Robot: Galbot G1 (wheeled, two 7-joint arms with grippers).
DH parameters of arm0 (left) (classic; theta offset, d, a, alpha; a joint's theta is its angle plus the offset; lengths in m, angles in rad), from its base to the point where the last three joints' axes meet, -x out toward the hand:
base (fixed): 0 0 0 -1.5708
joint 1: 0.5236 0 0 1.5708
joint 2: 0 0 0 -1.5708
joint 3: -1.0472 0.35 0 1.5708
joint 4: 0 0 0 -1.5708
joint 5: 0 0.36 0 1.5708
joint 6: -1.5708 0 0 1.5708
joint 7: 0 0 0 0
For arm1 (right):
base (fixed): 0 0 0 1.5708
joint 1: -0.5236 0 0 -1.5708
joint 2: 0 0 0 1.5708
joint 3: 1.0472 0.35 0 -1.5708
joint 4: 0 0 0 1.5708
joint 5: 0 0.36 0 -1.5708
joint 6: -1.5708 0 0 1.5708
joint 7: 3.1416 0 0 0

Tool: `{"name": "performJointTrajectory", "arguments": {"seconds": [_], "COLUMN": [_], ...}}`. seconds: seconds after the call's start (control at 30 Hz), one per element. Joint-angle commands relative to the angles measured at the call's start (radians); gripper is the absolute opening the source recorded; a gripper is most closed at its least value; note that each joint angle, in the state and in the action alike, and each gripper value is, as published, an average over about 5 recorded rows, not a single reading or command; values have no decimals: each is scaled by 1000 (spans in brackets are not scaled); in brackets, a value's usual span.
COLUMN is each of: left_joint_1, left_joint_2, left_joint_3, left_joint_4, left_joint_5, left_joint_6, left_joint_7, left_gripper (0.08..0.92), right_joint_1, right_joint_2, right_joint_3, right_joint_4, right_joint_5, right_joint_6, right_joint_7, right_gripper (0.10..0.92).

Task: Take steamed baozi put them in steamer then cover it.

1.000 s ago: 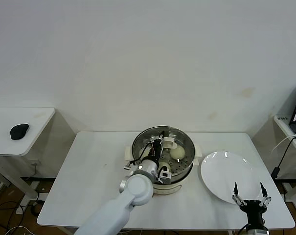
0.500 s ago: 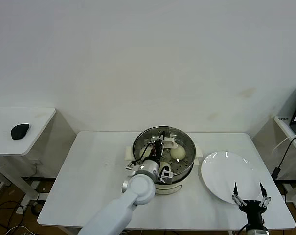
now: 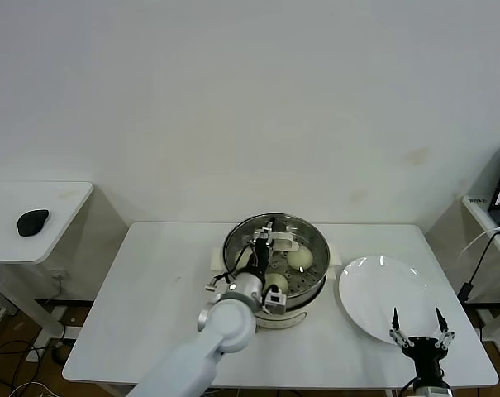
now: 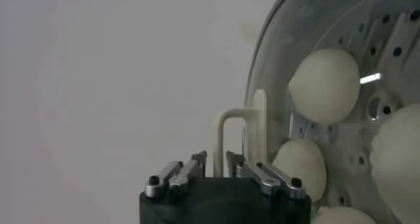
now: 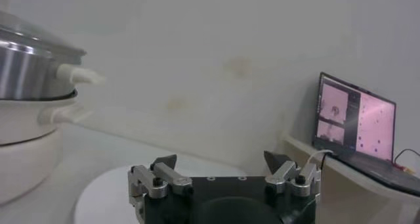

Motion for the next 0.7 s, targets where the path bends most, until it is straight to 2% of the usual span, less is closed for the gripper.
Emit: {"name": "performJointTrajectory", "arguments": {"seconds": [0.03, 0.27, 0.33, 0.4, 0.53, 0.6, 0.7], "left_joint_1": [188, 445, 536, 643, 810, 864, 948], "left_joint_2": [143, 264, 281, 274, 229, 218, 202], "left_joint_3": [-92, -257, -306, -385, -584, -658, -720], "left_joint_4": [-288, -522, -557, -564, -507, -486, -476], "left_joint_5": [-135, -457, -581, -763, -1117, -1250, -1420], "left_joint_6": [-26, -83, -117, -202, -478, -536, -526], "left_joint_7": [-65, -177, -239, -321, -474, -527, -570], "left_gripper": [521, 736, 780, 811, 822, 823, 823], "right_joint_1": [-3, -8, -12, -16, -35, -51, -85], "right_joint_2": [-2, -5, -6, -8, -24, -46, -94], "right_joint_3": [2, -4, -8, -11, -21, -25, -28], "right_joint_4": [0, 1, 3, 6, 18, 29, 44], "right_joint_5": [0, 0, 0, 2, 18, 39, 85], "right_joint_6": [0, -1, -1, 1, 2, 0, -2], "right_joint_7": [0, 0, -1, -1, -3, -7, -14], "right_gripper": [823, 823, 823, 823, 823, 823, 823]}}
